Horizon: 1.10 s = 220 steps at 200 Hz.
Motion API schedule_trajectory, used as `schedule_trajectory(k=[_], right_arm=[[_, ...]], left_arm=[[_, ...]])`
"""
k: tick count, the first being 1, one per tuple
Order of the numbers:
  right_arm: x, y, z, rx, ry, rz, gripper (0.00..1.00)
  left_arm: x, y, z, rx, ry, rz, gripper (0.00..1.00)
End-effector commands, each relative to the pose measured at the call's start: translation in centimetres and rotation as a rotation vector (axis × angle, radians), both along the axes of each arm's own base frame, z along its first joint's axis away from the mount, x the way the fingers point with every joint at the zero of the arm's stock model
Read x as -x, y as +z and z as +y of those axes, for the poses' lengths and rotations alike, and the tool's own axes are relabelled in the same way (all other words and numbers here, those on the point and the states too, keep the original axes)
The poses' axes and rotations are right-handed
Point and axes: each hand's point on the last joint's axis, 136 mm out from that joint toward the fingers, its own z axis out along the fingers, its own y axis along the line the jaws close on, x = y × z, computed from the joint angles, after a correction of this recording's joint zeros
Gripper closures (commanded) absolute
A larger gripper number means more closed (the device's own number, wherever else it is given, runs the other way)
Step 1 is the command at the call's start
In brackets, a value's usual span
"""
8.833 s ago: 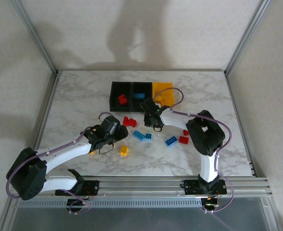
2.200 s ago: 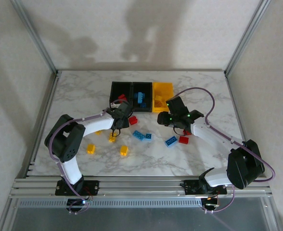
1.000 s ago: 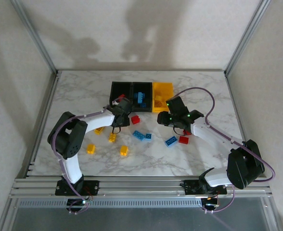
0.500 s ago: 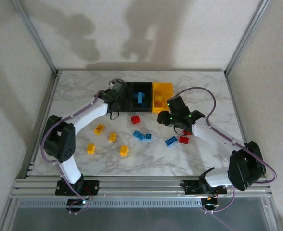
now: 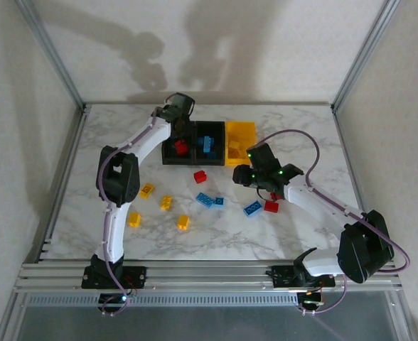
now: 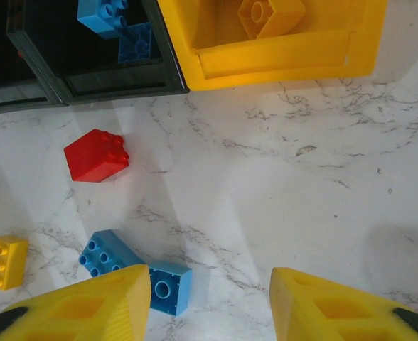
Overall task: Sort the legos into containers by color
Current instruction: Place the lego in the container.
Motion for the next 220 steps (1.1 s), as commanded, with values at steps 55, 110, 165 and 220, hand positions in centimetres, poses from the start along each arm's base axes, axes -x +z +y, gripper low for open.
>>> schedule_trajectory(k=[55, 110, 165, 220], right_arm=[[0.3, 0.6, -0.4, 0.010, -0.014, -0.013, 0.52], [0.2, 0.9, -0.3, -0.001, -0.019, -0.021, 0.52], [0.1, 1.4, -0.2, -0.007, -0.004, -0.042, 0.52], [0.3, 1.5, 0.9, -0.069, 0.039, -0.065, 0.48]], left_arm=[[0.1, -0.9, -0.5, 0.037, -0.025, 0.067, 0.55], [1.6, 2.2, -0.7, 0.082, -0.040, 0.020, 0.48], [9.3, 3.6, -2.5, 0.147, -0.115, 0.006, 0.44], [15.8, -1.2, -6.7, 0.247, -0.095, 0.075, 0.29]])
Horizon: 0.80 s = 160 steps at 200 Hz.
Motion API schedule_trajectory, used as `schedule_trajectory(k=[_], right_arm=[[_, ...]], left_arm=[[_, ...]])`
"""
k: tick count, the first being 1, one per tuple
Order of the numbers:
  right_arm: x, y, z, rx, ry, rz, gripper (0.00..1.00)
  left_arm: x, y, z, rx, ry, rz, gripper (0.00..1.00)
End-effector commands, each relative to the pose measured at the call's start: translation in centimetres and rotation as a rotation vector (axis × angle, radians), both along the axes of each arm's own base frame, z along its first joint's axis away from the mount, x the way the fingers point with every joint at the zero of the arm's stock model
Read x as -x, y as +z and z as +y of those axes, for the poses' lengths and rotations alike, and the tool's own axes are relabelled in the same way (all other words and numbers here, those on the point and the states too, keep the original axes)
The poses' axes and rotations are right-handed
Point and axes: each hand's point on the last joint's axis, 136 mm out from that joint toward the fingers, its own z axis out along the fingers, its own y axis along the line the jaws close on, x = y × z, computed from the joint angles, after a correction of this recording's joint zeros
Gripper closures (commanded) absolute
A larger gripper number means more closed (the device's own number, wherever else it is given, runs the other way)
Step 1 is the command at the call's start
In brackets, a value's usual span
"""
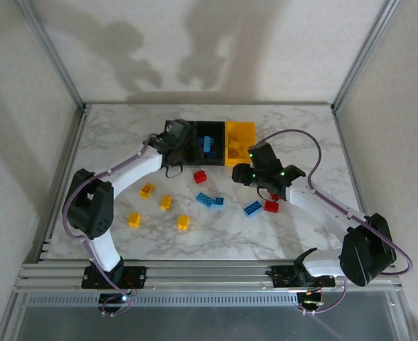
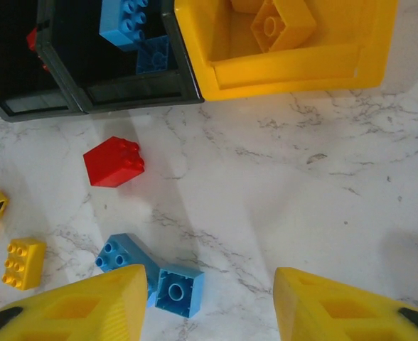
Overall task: Sort the legos into containers by color
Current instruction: Place the lego in the container, then pick up the lego from the center of the table.
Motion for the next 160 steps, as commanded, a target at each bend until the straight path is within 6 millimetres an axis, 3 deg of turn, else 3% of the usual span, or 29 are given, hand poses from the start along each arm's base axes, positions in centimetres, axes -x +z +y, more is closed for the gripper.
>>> schedule_trajectory(k=[1, 24, 59, 103, 124, 149, 160], right_arm=[[0.4, 0.5, 0.5, -0.028, 0.030, -0.030, 0.48], [0.6, 0.0, 0.3, -0.023, 0.030, -0.020, 0.49], [1.0, -0.2, -0.5, -0.004, 0.013, -0.023, 0.49], [1.0, -0.4, -0.6, 0.008, 0.015, -0.026, 0.49], [1.0, -0.5, -0.5, 0.006, 0.018, -0.022, 0.49], [1.0, -0.7, -0.5, 0.009, 0.013, -0.015, 0.49], [1.0, -0.7, -0.6, 0.009, 0.011, -0.014, 0.49]], left_arm=[[1.6, -2.1, -2.2, 0.062, 0.045, 0.028, 0.28], [2.2, -4.5, -3.3, 0.032, 0.075, 0.063, 0.23], [2.1, -6.3, -4.1, -0.049, 0.102, 0.063, 0.17], [1.7, -8.5, -3.0, -0.174, 0.148, 0.094, 0.19], [1.4, -8.5, -2.8, -0.190, 0.151, 0.085, 0.27], [1.6, -7.9, -2.7, -0.201, 0.133, 0.088, 0.51], [1.7, -7.0, -2.6, -0.201, 0.125, 0.075, 0.57]])
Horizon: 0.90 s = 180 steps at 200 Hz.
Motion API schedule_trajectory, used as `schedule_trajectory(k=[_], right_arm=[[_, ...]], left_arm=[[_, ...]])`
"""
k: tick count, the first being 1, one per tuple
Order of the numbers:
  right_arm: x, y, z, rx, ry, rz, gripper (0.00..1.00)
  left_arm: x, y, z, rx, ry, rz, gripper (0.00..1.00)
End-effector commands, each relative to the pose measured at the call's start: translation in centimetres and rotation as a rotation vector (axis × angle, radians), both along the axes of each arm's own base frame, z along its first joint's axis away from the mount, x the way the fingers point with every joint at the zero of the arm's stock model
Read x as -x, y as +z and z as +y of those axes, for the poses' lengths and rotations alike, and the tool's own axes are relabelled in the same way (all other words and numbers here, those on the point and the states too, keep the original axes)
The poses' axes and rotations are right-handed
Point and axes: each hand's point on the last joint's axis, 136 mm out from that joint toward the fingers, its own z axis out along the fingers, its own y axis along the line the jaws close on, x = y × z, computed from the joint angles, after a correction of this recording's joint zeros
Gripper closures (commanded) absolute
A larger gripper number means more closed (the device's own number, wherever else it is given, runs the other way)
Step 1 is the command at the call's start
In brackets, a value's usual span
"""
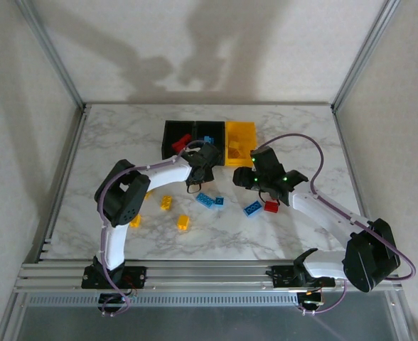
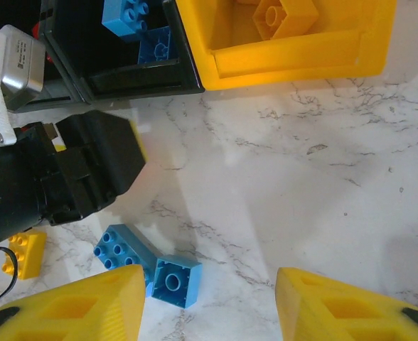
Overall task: Sort the legos into containers by color
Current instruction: Pick up the lego from the center of the table, then place the lego in the container.
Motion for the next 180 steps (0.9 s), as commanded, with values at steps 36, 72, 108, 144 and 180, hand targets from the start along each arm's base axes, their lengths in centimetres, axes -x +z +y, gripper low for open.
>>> schedule_trajectory(k=[36, 72, 108, 144, 180], right_arm=[[-0.2, 0.1, 0.1, 0.008, 0.003, -0.014, 0.49], [-0.7, 0.6, 1.0, -0.008, 0.023, -0.023, 0.49], [-0.6, 0.5, 1.4, -0.008, 0.030, -0.015, 0.49], [-0.5, 0.5, 1.2, -0.008, 0.019, -0.015, 0.49], [-0.6, 0.5, 1.2, 0.003, 0.017, -0.012, 0.49]], left_arm=[[0.4, 5.5, 2.7, -0.076, -0.003, -0.084, 0.61], [-0.3, 8.9, 5.4, -0.083, 0.018, -0.137, 0.60], [-3.0, 11.0, 8.2, -0.135, 0.028, -0.145, 0.60], [-6.5, 11.0, 10.5, -0.165, 0.050, -0.136, 0.59], [-9.1, 8.7, 10.4, -0.141, 0.063, -0.099, 0.58]])
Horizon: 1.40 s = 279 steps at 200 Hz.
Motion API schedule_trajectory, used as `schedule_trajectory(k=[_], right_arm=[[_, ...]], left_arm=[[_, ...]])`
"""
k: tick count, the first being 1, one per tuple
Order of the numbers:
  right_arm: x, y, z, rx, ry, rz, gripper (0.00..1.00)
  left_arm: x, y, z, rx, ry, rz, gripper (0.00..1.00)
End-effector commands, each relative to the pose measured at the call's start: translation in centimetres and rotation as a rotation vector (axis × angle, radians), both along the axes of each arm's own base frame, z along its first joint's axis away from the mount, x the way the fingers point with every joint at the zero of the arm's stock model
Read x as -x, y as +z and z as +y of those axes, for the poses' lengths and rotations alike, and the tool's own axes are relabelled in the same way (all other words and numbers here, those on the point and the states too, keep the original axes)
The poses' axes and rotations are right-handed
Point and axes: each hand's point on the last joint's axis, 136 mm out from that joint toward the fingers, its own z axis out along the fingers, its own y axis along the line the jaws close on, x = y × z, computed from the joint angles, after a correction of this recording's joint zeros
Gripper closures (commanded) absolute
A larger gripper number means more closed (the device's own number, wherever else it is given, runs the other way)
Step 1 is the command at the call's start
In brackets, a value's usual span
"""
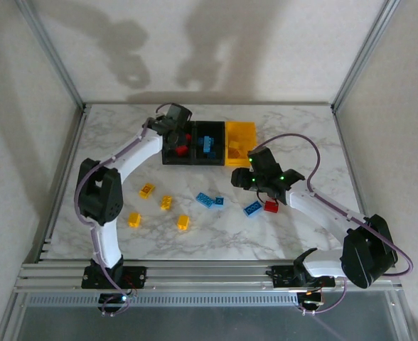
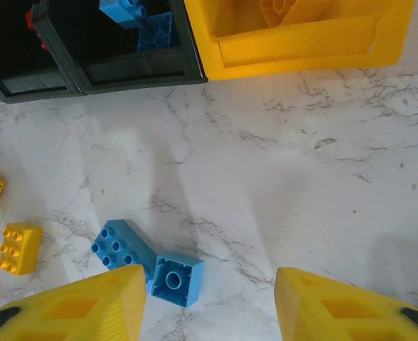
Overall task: Sort the legos into containers by color
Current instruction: Place the lego in the container.
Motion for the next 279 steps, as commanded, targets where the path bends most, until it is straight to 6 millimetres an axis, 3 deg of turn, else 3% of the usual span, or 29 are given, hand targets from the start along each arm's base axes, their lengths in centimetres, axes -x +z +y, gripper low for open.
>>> schedule_trajectory(k=[1, 46, 92, 129, 197, 225, 279], right_arm=[[-0.6, 1.2, 0.6, -0.007, 0.002, -0.030, 0.49], [-0.6, 0.9, 0.3, 0.004, -0.007, -0.027, 0.49], [-0.6, 0.6, 0.4, 0.006, -0.007, -0.018, 0.49], [-0.6, 1.1, -0.2, 0.031, -0.013, -0.025, 0.49], [-0.7, 1.4, -0.6, 0.044, -0.027, -0.040, 0.49], [-0.7, 1.3, -0.5, 0.043, -0.024, -0.040, 0.49], [-0.8, 1.4, -0.5, 0.046, -0.022, -0.047, 0.49]], left_arm=[[-0.5, -2.2, -0.1, -0.031, -0.035, 0.072, 0.58], [-2.2, -3.9, -0.9, -0.046, -0.043, 0.103, 0.57], [-4.5, -3.5, -0.1, -0.079, -0.012, 0.072, 0.55], [-6.2, -4.1, -0.8, -0.067, -0.015, 0.077, 0.51], [-7.1, -4.7, -0.5, -0.090, -0.001, 0.077, 0.44], [-7.1, -3.5, -0.5, -0.086, 0.003, 0.058, 0.40], [-6.0, 1.2, -1.1, -0.030, -0.021, -0.019, 0.37]])
